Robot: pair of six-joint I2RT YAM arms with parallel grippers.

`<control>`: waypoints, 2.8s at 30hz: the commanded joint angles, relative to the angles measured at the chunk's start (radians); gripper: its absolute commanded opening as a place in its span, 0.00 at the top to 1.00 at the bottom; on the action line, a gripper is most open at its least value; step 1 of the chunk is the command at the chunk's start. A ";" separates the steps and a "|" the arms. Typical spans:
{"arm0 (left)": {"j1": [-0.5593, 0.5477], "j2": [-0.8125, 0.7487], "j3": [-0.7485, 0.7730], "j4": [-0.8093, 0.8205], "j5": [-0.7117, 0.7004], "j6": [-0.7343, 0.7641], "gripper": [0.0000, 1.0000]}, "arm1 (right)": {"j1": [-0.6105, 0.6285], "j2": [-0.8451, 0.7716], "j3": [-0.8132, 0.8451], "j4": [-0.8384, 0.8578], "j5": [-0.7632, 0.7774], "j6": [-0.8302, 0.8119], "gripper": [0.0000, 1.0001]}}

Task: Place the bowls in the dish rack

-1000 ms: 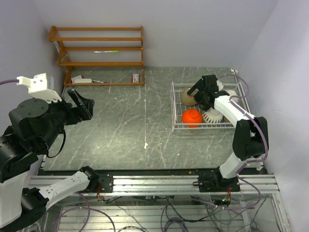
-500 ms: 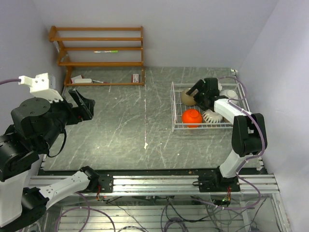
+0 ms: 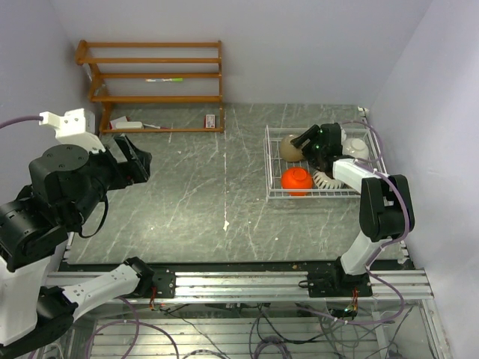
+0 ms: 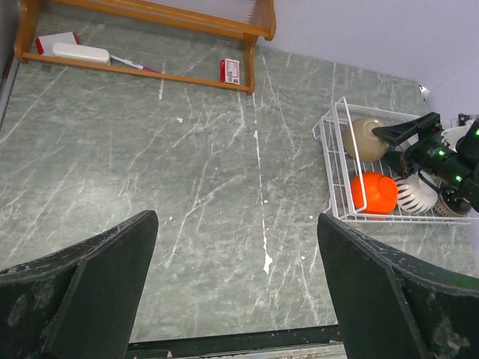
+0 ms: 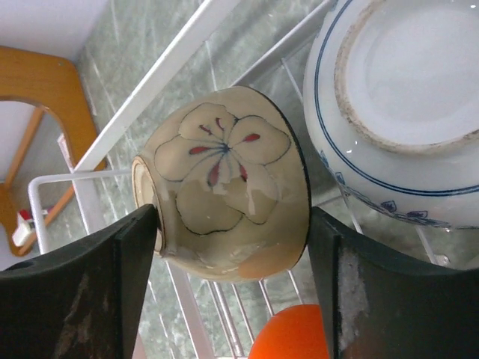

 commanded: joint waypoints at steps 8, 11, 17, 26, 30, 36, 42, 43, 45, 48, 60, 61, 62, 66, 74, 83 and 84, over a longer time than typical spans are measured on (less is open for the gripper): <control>-0.006 0.013 0.027 0.007 -0.013 0.013 0.01 | 0.006 -0.009 -0.040 0.055 -0.029 -0.018 0.60; -0.006 0.011 0.021 0.011 -0.012 0.013 0.01 | 0.006 -0.029 -0.048 0.064 -0.038 -0.012 0.68; -0.006 0.003 0.019 0.007 -0.013 0.009 0.01 | 0.000 -0.049 -0.062 0.100 -0.083 0.012 0.86; -0.006 0.002 0.042 -0.013 -0.015 0.005 0.01 | -0.006 -0.088 -0.108 0.194 -0.130 0.087 0.96; -0.007 0.002 0.044 -0.012 -0.014 0.004 0.01 | -0.012 -0.111 -0.098 0.221 -0.152 0.114 0.99; -0.006 0.005 0.047 -0.007 -0.006 0.007 0.01 | -0.027 -0.167 -0.088 0.256 -0.170 0.178 1.00; -0.006 0.000 0.043 -0.005 -0.003 0.003 0.01 | -0.032 -0.149 -0.062 0.245 -0.192 0.195 1.00; -0.007 -0.002 0.042 -0.004 -0.002 0.002 0.01 | -0.033 -0.142 -0.065 0.245 -0.192 0.199 0.99; -0.006 -0.004 0.040 -0.004 -0.002 0.001 0.01 | -0.033 -0.126 -0.079 0.259 -0.197 0.213 1.00; -0.007 -0.005 0.041 -0.007 -0.003 0.001 0.01 | -0.033 -0.094 -0.086 0.271 -0.206 0.228 1.00; -0.006 -0.009 0.039 -0.012 -0.015 -0.001 0.01 | -0.033 -0.004 -0.040 0.197 -0.204 0.214 0.97; -0.006 -0.009 0.038 -0.011 -0.015 -0.001 0.01 | -0.033 0.001 -0.036 0.186 -0.203 0.212 0.96; -0.007 -0.009 0.037 -0.009 -0.015 0.000 0.01 | -0.033 0.004 -0.029 0.172 -0.200 0.206 0.92; -0.007 -0.005 0.031 -0.005 -0.016 0.003 0.01 | -0.033 0.022 0.022 0.084 -0.191 0.184 0.72; -0.006 -0.008 0.018 0.011 -0.012 0.004 0.01 | -0.033 0.026 0.126 -0.099 -0.159 0.113 0.28; -0.006 -0.021 -0.004 0.021 0.003 -0.006 0.01 | -0.034 0.021 0.192 -0.244 -0.147 0.039 0.00; -0.006 -0.024 -0.006 0.022 0.004 -0.008 0.01 | -0.033 0.013 0.192 -0.254 -0.145 0.037 0.00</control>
